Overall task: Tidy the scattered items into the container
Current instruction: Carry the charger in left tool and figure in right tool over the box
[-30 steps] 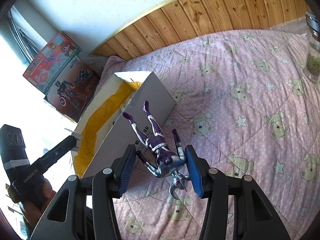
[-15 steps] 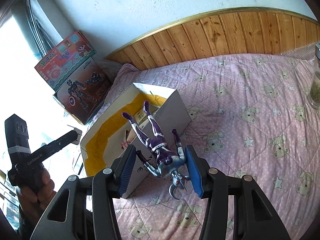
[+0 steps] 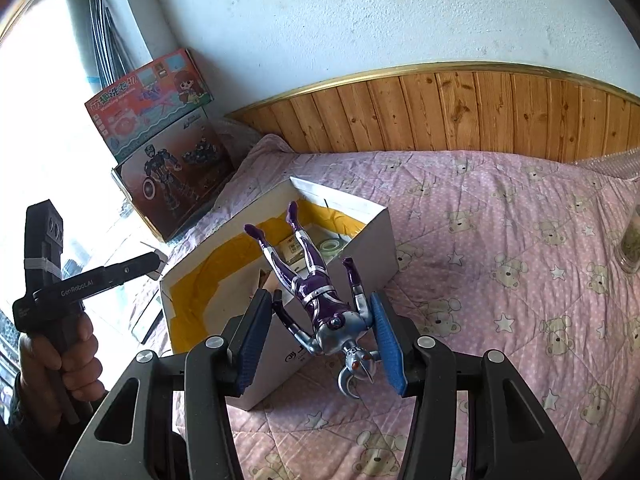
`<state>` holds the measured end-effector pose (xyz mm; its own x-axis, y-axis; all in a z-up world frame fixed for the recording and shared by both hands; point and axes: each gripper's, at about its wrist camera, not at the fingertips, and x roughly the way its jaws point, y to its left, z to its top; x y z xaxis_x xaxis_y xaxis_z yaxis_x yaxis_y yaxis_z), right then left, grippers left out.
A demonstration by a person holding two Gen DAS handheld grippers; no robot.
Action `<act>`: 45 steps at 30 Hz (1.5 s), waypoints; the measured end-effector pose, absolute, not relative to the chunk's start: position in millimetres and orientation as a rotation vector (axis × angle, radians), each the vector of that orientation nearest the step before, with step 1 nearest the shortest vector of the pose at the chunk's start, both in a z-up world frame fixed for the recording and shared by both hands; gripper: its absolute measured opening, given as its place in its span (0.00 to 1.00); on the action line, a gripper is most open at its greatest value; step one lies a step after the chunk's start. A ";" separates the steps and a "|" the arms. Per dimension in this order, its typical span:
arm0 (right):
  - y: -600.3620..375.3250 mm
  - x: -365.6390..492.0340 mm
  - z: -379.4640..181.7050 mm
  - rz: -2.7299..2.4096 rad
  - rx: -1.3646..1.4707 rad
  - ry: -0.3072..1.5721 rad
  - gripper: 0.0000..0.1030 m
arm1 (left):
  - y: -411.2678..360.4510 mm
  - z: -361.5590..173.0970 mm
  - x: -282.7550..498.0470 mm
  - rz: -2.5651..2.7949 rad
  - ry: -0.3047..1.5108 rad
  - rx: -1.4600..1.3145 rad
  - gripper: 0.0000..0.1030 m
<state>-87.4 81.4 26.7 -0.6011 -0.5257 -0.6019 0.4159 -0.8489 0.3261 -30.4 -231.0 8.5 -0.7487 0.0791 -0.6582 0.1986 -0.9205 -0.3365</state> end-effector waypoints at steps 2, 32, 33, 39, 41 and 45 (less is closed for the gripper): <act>76.0 -86.9 28.4 -2.407 0.965 -0.202 0.50 | -232.8 8.5 -31.3 -2.818 0.609 1.089 0.47; -32.9 -83.1 42.8 -2.359 0.919 0.070 0.50 | -266.9 -13.3 -54.6 -2.730 0.646 1.185 0.47; -36.2 -84.3 42.6 -2.357 0.922 0.078 0.50 | -268.2 -14.5 -55.2 -2.725 0.646 1.190 0.47; -53.5 -92.0 39.7 -2.346 0.942 0.130 0.50 | -274.4 -21.8 -56.0 -2.699 0.645 1.216 0.47; -58.7 -95.0 36.9 -2.344 0.952 0.152 0.50 | -274.4 -23.8 -57.3 -2.692 0.635 1.230 0.47; -69.0 -101.0 26.0 -2.329 0.990 0.208 0.50 | -272.8 -28.3 -62.8 -2.679 0.607 1.265 0.47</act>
<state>-101.0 -69.0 26.0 -0.5467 -0.4618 -0.6985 0.5782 -0.8115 0.0840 -62.8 -272.8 -28.3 -0.6440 0.0633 -0.7624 0.2714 -0.9129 -0.3050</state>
